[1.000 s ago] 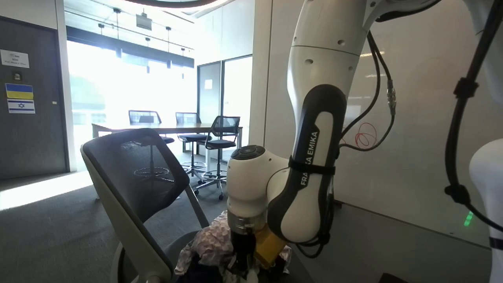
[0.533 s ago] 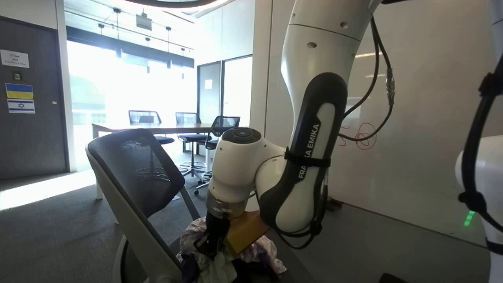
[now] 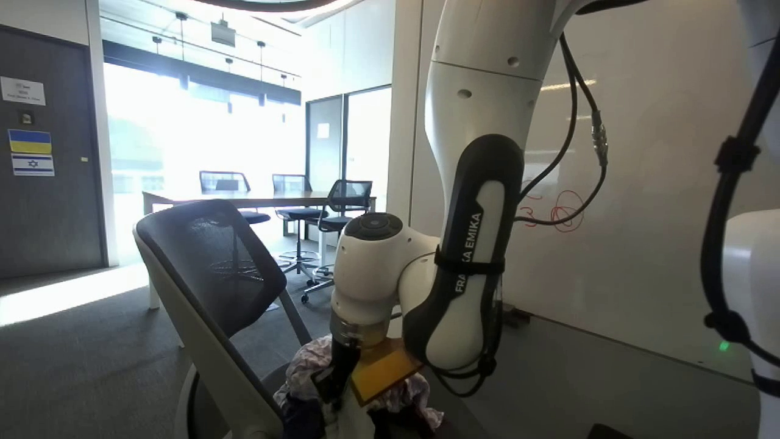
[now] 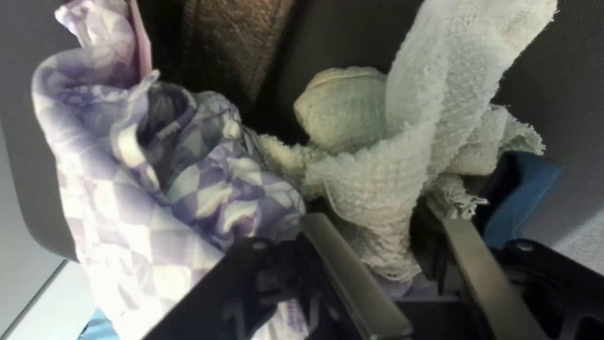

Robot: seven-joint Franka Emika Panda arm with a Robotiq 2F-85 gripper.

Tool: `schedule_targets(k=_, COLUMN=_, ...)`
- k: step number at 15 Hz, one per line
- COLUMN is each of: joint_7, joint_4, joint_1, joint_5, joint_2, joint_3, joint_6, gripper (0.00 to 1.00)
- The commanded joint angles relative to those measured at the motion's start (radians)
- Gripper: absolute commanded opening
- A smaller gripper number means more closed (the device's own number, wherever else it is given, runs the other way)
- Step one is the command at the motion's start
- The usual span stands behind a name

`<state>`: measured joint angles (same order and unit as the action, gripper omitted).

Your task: Pick the marker eraser and erase the words on the whiteboard

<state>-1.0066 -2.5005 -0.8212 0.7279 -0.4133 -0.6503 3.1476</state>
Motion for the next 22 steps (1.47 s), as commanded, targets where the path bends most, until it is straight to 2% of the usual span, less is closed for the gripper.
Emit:
schedule_targets(k=1, joint_7=0.011, joint_4=-0.037, joint_1=0.038, joint_5=-0.088, joint_2=0.134, joint_3=0.062, joint_6=-0.234, gripper=0.78)
schedule_targets(k=3, joint_7=0.018, joint_4=-0.033, joint_1=0.001, joint_5=-0.153, joint_2=0.176, joint_3=0.034, joint_6=-0.396, gripper=0.94)
schedule_targets(k=4, joint_7=0.055, joint_4=-0.035, joint_1=0.009, joint_5=-0.211, joint_2=0.205, joint_3=0.043, joint_6=-0.479, gripper=1.00)
schedule_targets(k=8, joint_7=0.122, joint_4=-0.002, joint_1=0.028, joint_5=-0.358, joint_2=0.321, joint_3=0.037, joint_6=-0.815, gripper=1.00)
schedule_targets(k=9, joint_7=0.093, joint_4=0.012, joint_1=0.189, joint_5=-0.325, joint_2=0.350, joint_3=0.181, joint_6=-0.881, gripper=1.00)
schedule_targets(k=11, joint_7=0.121, joint_4=0.023, joint_1=0.311, joint_5=-0.365, joint_2=0.373, joint_3=0.274, joint_6=-0.980, gripper=1.00)
schedule_targets(k=13, joint_7=0.134, joint_4=0.012, joint_1=0.455, joint_5=-0.367, joint_2=0.384, joint_3=0.375, joint_6=-0.990, gripper=1.00)
schedule_targets(k=16, joint_7=0.173, joint_4=-0.030, joint_1=0.610, joint_5=-0.349, joint_2=0.362, joint_3=0.456, joint_6=-0.951, gripper=1.00)
schedule_targets(k=19, joint_7=0.212, joint_4=-0.094, joint_1=0.699, joint_5=-0.349, joint_2=0.344, joint_3=0.503, joint_6=-0.913, gripper=1.00)
schedule_targets(k=22, joint_7=0.275, joint_4=-0.167, joint_1=0.730, joint_5=-0.372, joint_2=0.340, joint_3=0.550, joint_6=-0.833, gripper=1.00)
